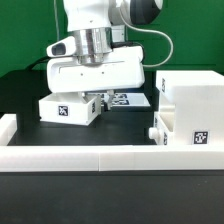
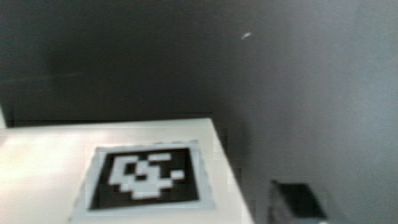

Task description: Assemble drawer

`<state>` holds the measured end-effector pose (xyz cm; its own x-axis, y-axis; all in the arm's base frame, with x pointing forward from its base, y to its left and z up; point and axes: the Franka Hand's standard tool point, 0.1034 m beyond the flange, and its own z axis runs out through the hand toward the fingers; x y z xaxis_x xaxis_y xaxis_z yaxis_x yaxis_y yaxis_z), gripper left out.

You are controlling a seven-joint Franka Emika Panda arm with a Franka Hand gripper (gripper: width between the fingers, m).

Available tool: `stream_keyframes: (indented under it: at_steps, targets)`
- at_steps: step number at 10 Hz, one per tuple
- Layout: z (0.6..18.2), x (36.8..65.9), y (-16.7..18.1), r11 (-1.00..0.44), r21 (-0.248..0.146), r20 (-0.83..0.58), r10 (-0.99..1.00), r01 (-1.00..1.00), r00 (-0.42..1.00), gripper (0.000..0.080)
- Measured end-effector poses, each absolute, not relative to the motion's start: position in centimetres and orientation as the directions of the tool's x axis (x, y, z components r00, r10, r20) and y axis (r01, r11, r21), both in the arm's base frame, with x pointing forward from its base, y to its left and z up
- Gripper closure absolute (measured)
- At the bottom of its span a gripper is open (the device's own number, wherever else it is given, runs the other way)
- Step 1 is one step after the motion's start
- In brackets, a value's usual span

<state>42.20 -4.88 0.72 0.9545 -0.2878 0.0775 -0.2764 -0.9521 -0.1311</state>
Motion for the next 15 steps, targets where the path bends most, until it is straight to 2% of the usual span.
stream_keyframes:
  at_steps: [1, 2, 7, 10, 11, 14, 15]
  targets:
    - [0.7, 42.2, -4.8, -0.952, -0.131, 0.077, -0.286, -0.275, 0.955, 0.0594]
    - [0.8, 42.3, -4.8, -0.953, -0.13, 0.084, -0.285, -0.273, 0.955, 0.0746]
    - [1.8, 43.3, -3.1, -0.964, -0.133, 0.094, -0.243, -0.23, 0.965, 0.0751]
    - [5.5, 45.9, -1.0, -0.986, -0.159, 0.016, -0.049, -0.046, 0.999, 0.0755]
    - [6.0, 46.7, -1.3, -0.986, -0.168, 0.012, -0.022, -0.02, 1.0, 0.0755]
    - [5.4, 46.2, -1.3, -0.987, -0.162, 0.02, 0.01, 0.013, 1.0, 0.0755]
    - [5.4, 46.2, -1.3, -0.98, -0.158, 0.037, 0.113, 0.118, 0.993, 0.0755]
